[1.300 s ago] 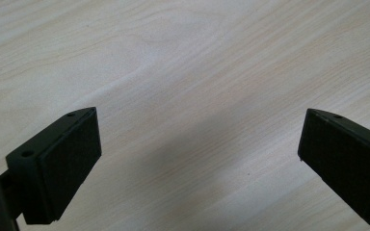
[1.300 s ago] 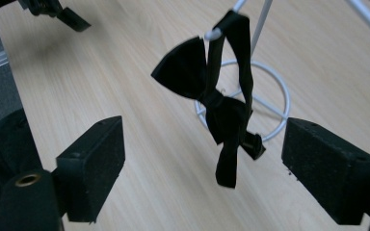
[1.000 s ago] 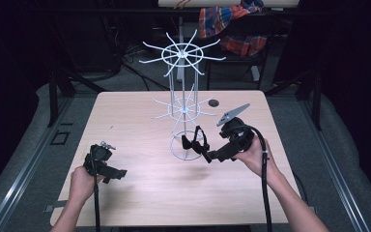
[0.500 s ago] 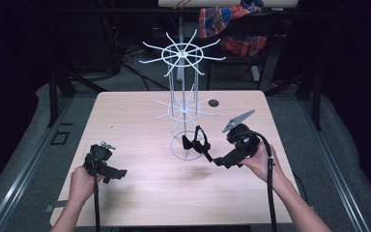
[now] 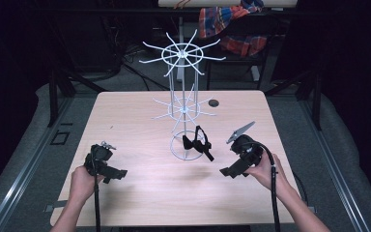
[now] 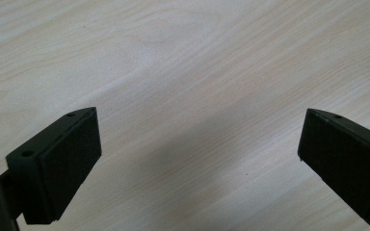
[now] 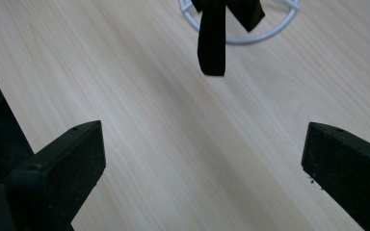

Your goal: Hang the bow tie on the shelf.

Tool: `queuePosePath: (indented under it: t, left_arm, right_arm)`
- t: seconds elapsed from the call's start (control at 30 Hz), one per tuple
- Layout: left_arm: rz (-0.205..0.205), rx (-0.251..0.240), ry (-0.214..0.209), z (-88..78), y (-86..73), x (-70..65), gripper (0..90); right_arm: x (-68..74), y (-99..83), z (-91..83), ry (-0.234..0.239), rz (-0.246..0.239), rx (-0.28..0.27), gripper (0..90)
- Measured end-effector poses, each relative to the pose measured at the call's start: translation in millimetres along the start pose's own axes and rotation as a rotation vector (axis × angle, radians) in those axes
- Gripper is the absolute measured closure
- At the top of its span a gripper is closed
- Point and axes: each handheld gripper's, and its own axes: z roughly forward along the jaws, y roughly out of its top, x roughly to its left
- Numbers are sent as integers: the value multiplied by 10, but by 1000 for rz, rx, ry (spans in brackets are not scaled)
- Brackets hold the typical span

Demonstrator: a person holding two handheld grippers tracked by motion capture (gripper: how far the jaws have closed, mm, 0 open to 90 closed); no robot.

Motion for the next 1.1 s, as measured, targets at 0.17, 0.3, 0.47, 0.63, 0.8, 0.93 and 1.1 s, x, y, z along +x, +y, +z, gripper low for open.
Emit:
queuePosePath:
  t: [0.17,0.3,0.47,0.63,0.8,0.93,1.1]
  left_arm:
    - [0,0,-1,-1,-1,2,14]
    - [0,-2,2,-3,0,-2,14]
    - [-5,1,2,-5,-3,0,14]
    - [-1,2,4,-3,2,-4,14]
    - [-4,1,5,-4,4,-9,14]
    - [6,4,3,3,13,-13,14]
    - [2,6,1,9,16,-13,14]
  right_arm:
    - [-31,-97,42,-8,13,27,15]
    - [-50,-192,69,-12,27,34,17]
    - [-83,-364,138,-20,37,76,17]
    - [-136,-564,176,-33,75,88,23]
    - [-197,-699,253,-48,97,151,23]
    - [-211,-690,263,-73,86,156,43]
    - [-215,-683,270,-88,72,154,75]
